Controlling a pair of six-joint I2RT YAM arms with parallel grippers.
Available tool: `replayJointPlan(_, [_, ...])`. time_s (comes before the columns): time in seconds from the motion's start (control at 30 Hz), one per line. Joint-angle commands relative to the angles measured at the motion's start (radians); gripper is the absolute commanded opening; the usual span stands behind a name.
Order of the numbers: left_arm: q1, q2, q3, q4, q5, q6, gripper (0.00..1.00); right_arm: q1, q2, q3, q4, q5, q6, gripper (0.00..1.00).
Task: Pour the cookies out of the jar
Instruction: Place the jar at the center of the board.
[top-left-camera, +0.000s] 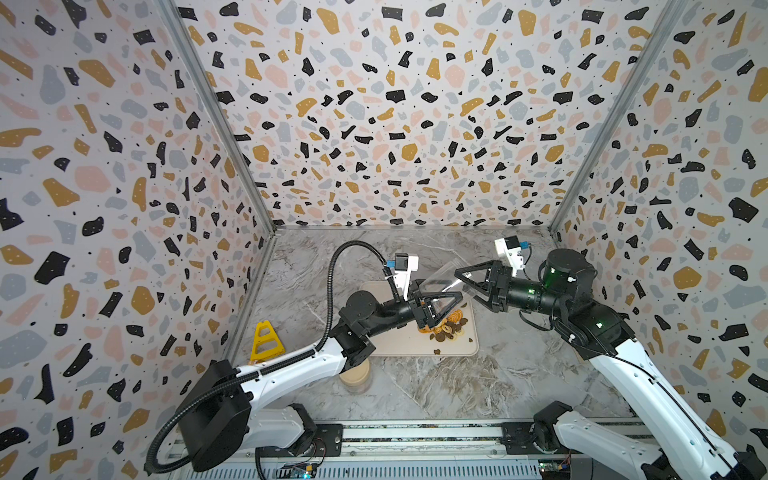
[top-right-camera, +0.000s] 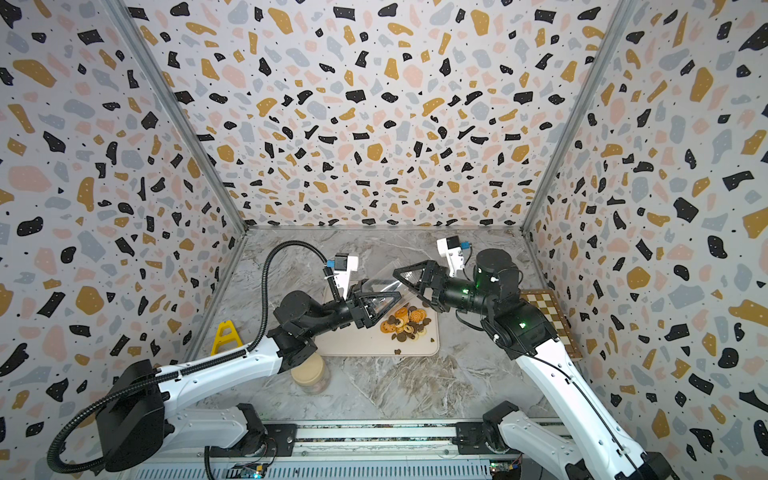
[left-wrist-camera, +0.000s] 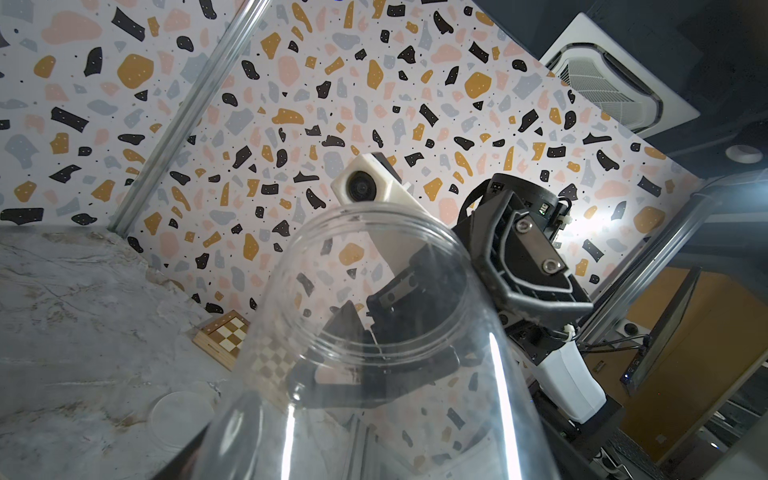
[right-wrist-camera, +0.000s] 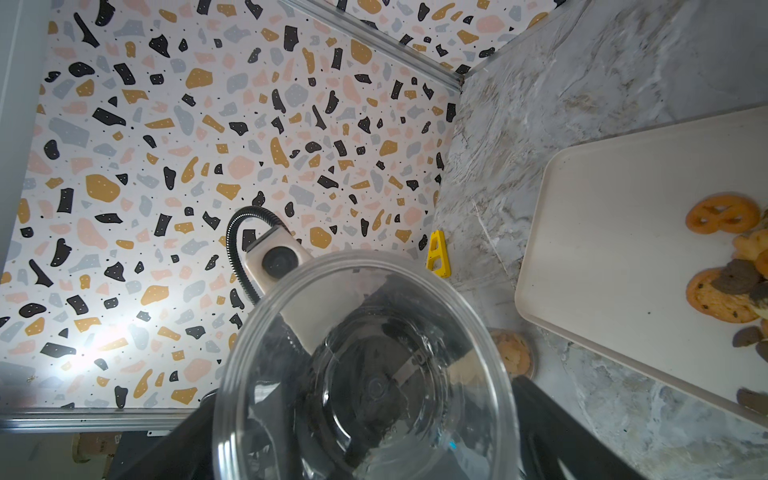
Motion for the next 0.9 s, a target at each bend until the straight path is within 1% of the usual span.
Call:
replayJointPlan(0.0, [0.003,-0.002,-0.005,0.12,0.031,-0.008,0.0,0.017,0.009,-0.005,0.035,0.036,0.005,1.0])
replayJointPlan(0.23, [0.001,0.0,-0.003,0.097,0.032,0.0,0.0,0.051,0.035,0.003,0.028,0.086,-0.019,1.0])
replayJointPlan(0.6, [0.001,0.006,-0.004,0.096,0.038,-0.005,0.0,0.067,0.037,-0.019,0.059,0.093,-0.014,0.94])
replayJointPlan(0.8, [0.001,0.004,-0.009,0.093,0.037,-0.002,0.0,0.067,0.032,-0.021,0.054,0.096,-0.015,0.93])
replayJointPlan(0.83, [0.001,0.003,-0.009,0.092,0.039,0.0,0.0,0.068,0.031,-0.022,0.056,0.096,-0.015,0.93])
replayJointPlan(0.87, [0.001,0.002,-0.008,0.09,0.039,0.001,0.03,0.067,0.032,-0.023,0.057,0.095,-0.014,0.92])
